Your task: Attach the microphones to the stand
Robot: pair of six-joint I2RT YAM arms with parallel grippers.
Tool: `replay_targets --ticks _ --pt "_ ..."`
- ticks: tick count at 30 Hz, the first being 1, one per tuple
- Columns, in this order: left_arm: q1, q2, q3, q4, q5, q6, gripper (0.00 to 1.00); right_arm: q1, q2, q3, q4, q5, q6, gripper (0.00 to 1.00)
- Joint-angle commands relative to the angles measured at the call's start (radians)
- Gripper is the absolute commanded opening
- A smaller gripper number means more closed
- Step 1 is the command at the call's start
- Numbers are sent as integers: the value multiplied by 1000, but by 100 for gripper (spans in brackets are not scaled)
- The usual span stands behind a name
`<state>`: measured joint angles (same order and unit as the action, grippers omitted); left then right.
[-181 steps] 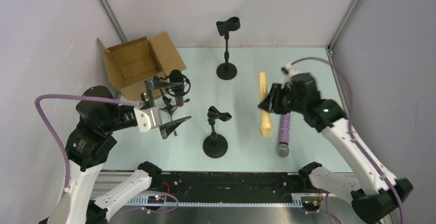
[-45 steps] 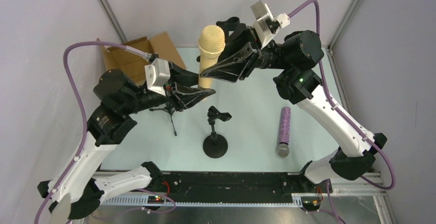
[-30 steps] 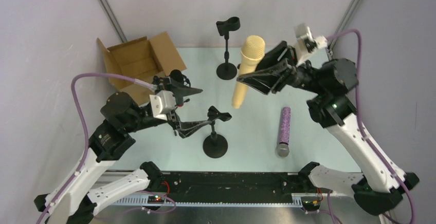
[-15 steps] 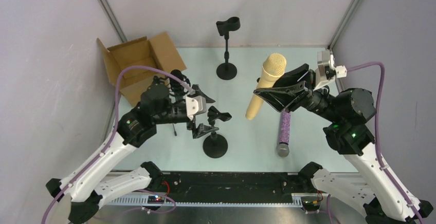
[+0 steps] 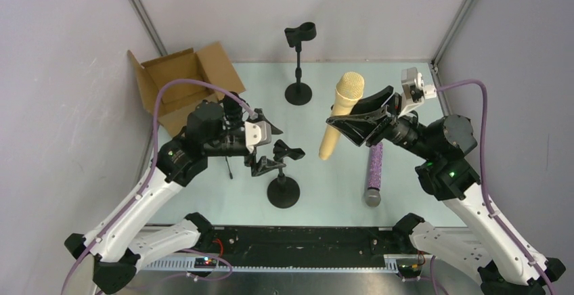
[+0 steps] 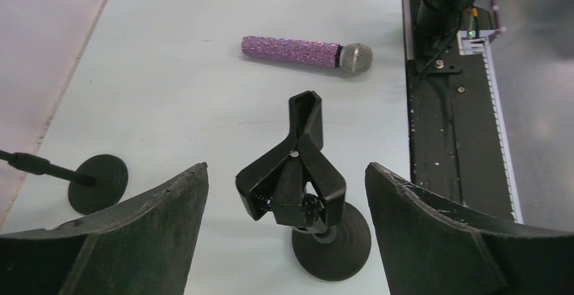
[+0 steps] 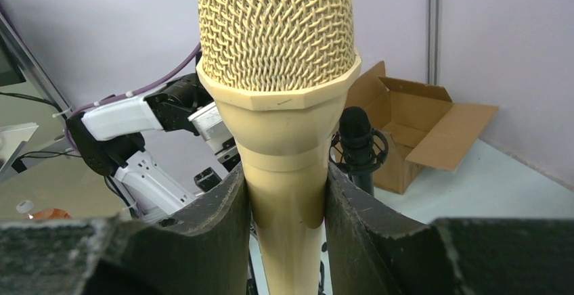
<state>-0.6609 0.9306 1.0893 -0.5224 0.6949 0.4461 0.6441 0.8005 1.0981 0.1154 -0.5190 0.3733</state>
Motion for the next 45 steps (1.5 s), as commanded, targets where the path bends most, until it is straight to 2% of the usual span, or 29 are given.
replay_targets --ticks 1,7,15,22,28,30,31,34,36,45 --pt "7 11 46 -14 93 12 88 4 5 -7 101 34 17 4" --pt "11 27 59 -86 120 65 87 20 24 -27 149 71 26 3" --pt "26 23 80 -100 114 87 71 58 26 -41 163 116 3 2" --pt "28 23 86 -101 113 89 70 87 28 -58 161 159 -23 1" --pt "29 26 76 -101 108 103 63 100 19 -79 181 194 -25 1" --pt "28 30 72 -100 99 108 52 104 13 -94 198 214 -25 0" --pt "29 30 70 -101 92 109 42 107 12 -107 205 231 -25 0" --pt "29 30 67 -100 77 112 21 112 9 -130 244 266 -23 0" --pt "28 30 68 -100 49 111 16 120 6 -153 265 295 -21 0" --pt "28 24 54 -100 4 100 11 210 -44 -278 379 502 -41 0"
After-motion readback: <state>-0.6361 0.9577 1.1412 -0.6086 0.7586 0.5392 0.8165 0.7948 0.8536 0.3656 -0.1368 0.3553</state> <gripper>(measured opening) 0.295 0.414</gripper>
